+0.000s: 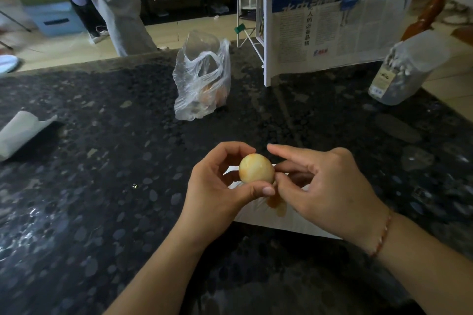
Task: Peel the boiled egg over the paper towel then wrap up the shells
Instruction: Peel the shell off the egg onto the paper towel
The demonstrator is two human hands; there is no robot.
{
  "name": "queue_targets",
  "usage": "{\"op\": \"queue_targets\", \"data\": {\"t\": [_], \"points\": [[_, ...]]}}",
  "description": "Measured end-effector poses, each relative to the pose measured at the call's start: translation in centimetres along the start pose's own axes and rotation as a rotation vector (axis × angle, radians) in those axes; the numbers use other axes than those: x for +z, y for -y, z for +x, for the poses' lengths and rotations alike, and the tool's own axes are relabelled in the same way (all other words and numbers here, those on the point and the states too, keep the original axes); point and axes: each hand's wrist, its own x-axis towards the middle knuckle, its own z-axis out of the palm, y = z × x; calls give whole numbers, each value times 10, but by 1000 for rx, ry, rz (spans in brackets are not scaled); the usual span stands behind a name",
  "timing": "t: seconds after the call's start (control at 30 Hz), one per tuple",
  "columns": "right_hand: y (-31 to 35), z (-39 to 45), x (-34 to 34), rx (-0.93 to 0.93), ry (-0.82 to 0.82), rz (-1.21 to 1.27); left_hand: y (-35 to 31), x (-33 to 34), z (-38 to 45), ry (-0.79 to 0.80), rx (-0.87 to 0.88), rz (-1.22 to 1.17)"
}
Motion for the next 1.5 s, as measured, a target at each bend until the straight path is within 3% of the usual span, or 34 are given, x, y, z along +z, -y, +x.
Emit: {"op": "queue_targets", "data": {"t": [0.37,0.9,1.5], "points": [[-1,0,0,-13,34,-6,2,1,1,18,35,18],[-1,0,5,198,37,149,4,3,0,29,129,100],[0,1,3,112,-92,226,-2,-1,2,-12,3,-96]]}}
